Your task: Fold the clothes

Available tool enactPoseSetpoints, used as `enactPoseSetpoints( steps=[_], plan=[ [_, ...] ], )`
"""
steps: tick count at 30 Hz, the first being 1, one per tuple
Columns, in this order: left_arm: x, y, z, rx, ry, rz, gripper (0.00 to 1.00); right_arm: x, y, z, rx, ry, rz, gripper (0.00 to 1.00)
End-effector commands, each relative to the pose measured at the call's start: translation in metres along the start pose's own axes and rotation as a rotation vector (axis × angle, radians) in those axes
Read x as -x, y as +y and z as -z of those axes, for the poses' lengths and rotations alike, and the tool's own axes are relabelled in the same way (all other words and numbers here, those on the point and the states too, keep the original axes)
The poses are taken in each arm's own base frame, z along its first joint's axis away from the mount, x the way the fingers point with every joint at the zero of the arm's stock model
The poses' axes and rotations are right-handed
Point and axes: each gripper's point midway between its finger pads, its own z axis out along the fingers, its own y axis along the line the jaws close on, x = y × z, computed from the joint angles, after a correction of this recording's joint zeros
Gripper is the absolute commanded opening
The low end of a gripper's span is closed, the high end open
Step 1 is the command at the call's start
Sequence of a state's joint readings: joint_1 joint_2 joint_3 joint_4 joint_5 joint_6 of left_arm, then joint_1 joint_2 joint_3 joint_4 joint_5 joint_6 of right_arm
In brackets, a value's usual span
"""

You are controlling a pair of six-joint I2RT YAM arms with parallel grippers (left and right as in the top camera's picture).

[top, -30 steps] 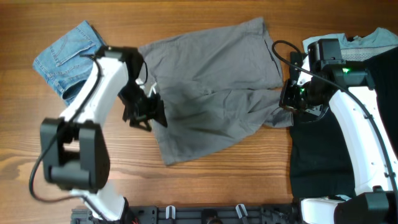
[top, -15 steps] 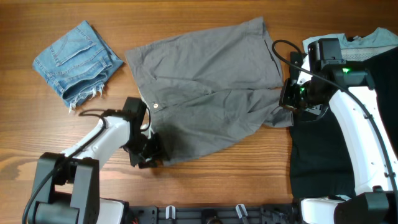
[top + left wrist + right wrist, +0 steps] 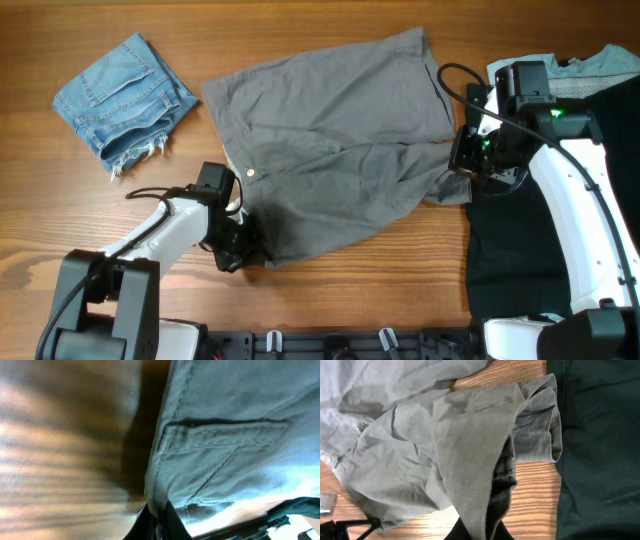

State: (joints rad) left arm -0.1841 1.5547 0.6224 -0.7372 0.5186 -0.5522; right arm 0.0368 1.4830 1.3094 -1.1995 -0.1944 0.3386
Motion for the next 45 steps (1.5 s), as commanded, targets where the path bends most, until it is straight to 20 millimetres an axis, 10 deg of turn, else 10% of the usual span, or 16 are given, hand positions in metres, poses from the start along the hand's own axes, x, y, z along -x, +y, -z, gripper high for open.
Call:
enactPoseSetpoints(
  steps=[1,8,15,19,24,34,45],
  plan=[
    [-0.008,0.017,0.005,0.055,0.03,0.072,0.04,0.001,-0.005,-0.002,-0.031,-0.005,0.001,0.05],
    [0.014,0.044,0.098,0.083,-0.174,0.16,0.04,-0.022,-0.021,-0.006,-0.106,0.081,-0.017,0.08],
    [0.018,0.044,0.133,0.017,-0.335,0.167,0.04,-0.045,-0.033,-0.026,-0.132,0.163,-0.035,0.06],
    [0.017,0.043,0.134,0.014,-0.341,0.164,0.04,-0.04,-0.038,-0.026,-0.158,0.139,-0.028,0.82],
    [0.018,0.043,0.135,0.015,-0.342,0.165,0.04,-0.04,-0.044,-0.025,-0.172,0.138,-0.066,0.89],
    [0.027,0.038,0.153,0.022,-0.402,0.147,0.04,-0.056,-0.025,-0.098,0.061,0.14,-0.146,0.11],
    [0.027,0.039,0.153,0.031,-0.406,0.15,0.04,0.017,-0.041,-0.206,0.059,-0.083,-0.258,0.04]
  ],
)
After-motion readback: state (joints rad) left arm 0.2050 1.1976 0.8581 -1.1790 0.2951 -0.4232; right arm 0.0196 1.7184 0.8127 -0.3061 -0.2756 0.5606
